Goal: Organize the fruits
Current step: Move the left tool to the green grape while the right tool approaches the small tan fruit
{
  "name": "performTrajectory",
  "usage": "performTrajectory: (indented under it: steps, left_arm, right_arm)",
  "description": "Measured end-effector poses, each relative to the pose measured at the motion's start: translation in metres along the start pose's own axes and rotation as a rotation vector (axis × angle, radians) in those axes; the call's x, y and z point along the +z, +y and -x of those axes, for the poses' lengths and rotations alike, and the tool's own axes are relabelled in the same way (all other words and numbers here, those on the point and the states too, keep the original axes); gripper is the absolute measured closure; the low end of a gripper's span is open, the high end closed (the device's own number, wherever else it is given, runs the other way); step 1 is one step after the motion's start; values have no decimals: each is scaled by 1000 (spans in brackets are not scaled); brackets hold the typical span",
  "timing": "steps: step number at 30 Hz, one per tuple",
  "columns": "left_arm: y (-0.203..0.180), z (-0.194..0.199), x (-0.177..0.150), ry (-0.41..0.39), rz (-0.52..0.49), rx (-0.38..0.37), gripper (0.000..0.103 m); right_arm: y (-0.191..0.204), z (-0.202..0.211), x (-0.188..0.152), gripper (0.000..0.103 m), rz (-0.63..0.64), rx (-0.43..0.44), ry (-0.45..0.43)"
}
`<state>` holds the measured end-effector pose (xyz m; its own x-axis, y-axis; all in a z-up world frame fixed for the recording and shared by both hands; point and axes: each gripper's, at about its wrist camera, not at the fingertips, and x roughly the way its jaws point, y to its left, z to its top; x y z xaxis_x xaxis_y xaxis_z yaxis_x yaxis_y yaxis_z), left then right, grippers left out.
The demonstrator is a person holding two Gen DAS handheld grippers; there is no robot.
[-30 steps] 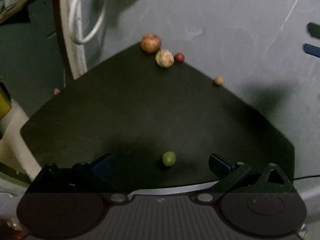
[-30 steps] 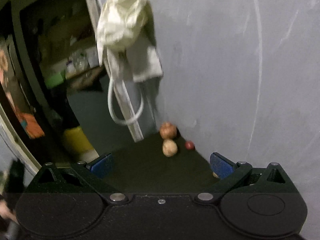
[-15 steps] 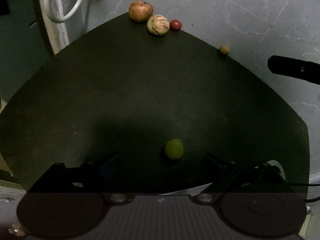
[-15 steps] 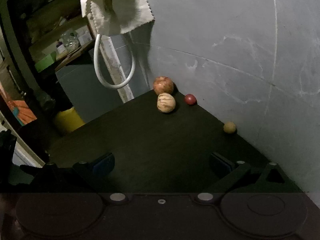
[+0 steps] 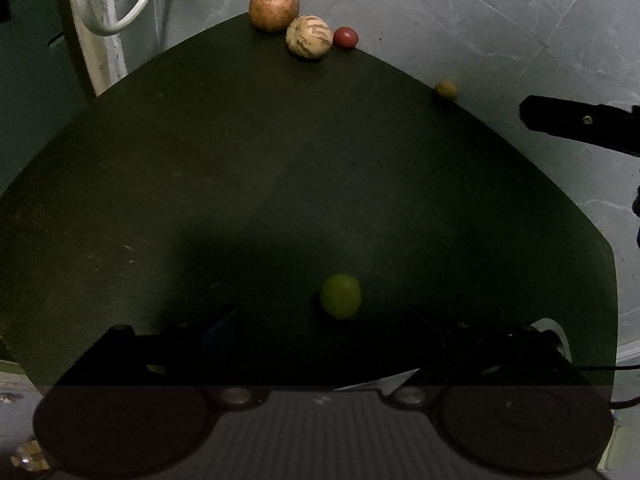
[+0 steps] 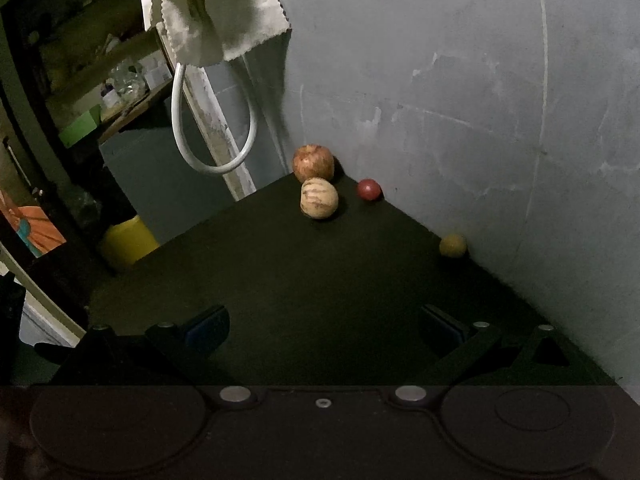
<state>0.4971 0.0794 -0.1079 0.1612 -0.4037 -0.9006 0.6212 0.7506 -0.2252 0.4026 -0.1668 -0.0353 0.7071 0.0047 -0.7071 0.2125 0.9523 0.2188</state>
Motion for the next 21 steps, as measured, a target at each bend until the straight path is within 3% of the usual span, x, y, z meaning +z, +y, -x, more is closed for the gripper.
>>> performTrajectory:
  steps: [8, 10, 14, 16, 21]
  left_arm:
    - [-6, -5, -3, -18, -32, 16, 32]
    - [-8, -5, -3, -25, -50, 19, 45]
    - [-14, -7, -3, -38, -78, 15, 56]
    - [-18, -7, -3, -42, -96, 12, 67]
    - [-27, -11, -4, -71, -141, 38, 75]
  right_arm:
    - [2, -14, -5, 4, 10, -6, 13]
    - [2, -18, -6, 4, 5, -4, 16]
    - [1, -25, -8, 5, 8, -7, 23]
    - [0, -28, -9, 6, 6, -16, 24]
    - [-5, -44, -11, 6, 16, -67, 8]
